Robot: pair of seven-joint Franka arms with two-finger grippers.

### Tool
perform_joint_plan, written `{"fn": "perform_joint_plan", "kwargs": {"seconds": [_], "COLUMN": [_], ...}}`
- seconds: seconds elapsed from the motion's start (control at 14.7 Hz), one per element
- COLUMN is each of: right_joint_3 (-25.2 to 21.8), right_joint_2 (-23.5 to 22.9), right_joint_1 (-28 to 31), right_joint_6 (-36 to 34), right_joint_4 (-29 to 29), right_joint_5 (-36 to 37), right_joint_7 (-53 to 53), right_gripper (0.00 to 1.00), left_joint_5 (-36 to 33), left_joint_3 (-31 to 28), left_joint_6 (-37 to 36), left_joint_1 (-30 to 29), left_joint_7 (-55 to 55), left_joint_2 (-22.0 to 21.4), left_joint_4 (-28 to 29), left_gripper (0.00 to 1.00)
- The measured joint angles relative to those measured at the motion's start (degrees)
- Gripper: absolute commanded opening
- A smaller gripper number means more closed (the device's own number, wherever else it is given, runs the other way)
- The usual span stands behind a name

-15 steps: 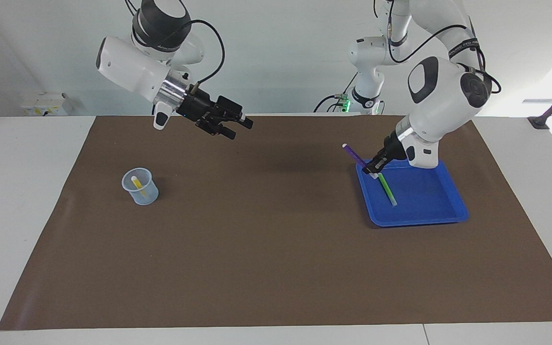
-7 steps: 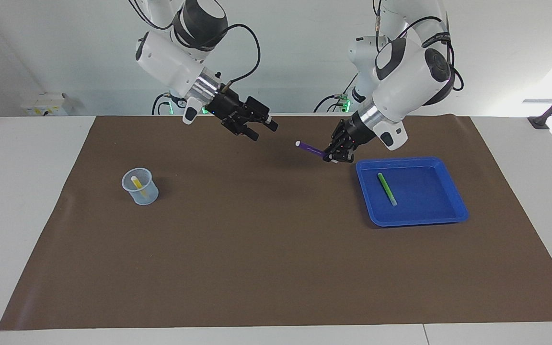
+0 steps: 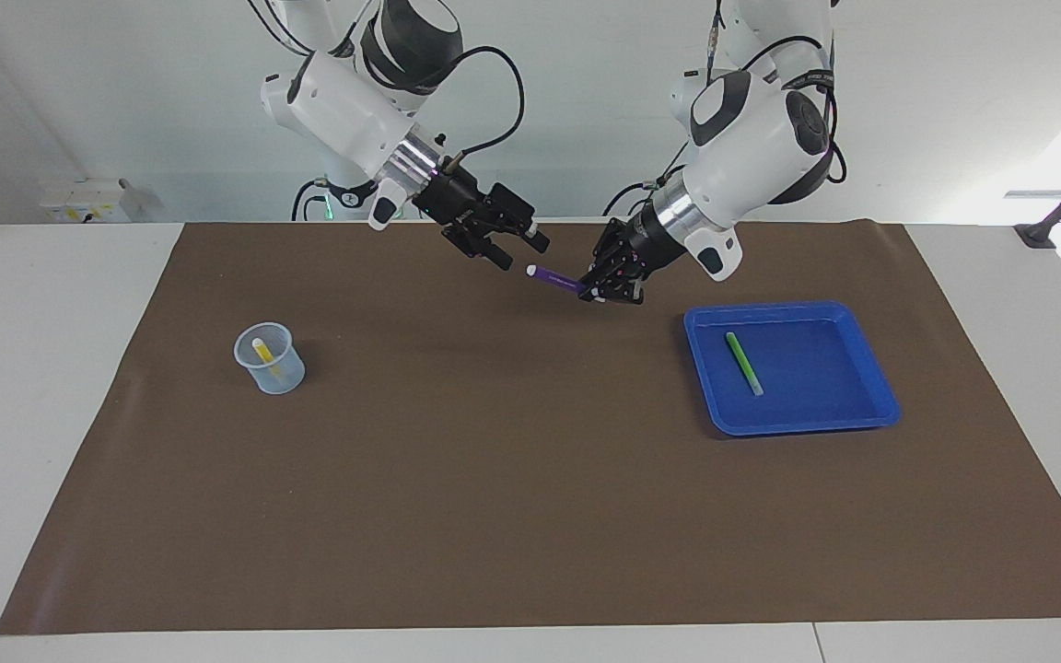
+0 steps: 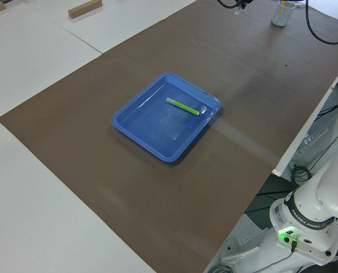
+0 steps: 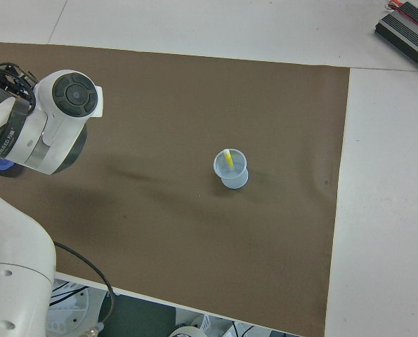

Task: Transfer and insert pens with both arms
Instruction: 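Lift the purple pen with the left gripper toward the right gripper, then grasp the purple pen with the right gripper, open the left gripper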

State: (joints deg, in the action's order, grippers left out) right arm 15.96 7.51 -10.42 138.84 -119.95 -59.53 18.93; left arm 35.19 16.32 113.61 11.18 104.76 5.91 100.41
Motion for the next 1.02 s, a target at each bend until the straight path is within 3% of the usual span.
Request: {"fn": "perform_joint_plan", "kwargs": {"seconds": [0.61, 0.75, 1.02], "right_joint_3": [-0.1, -0.13, -0.1], "right_joint_2": [-0.47, -0.48, -0.48], "right_joint_1": [-0.13, -0.15, -0.47], "right_joint_6": [1.74, 1.76, 1.86], "right_joint_4": [-0.16, -0.16, -0.16], "right_joint_5": [0.0, 0.0, 0.0], "right_joint_7": [0.0, -0.01, -0.01], "right_gripper": [0.91, 0.82, 0.81], "left_joint_5": [0.79, 0.79, 0.79], "left_joint_3": [0.16, 0.16, 0.16], "left_joint_6": [1.64, 1.64, 1.65], "left_joint_1": [2.37, 2.65, 2.76], "left_joint_7": [-0.33, -0.46, -0.72], "left_joint_2": [-0.87, -0.87, -0.89], "left_joint_4": [1.4, 1.48, 1.73], "left_gripper": [0.0, 0.0, 0.0]}}
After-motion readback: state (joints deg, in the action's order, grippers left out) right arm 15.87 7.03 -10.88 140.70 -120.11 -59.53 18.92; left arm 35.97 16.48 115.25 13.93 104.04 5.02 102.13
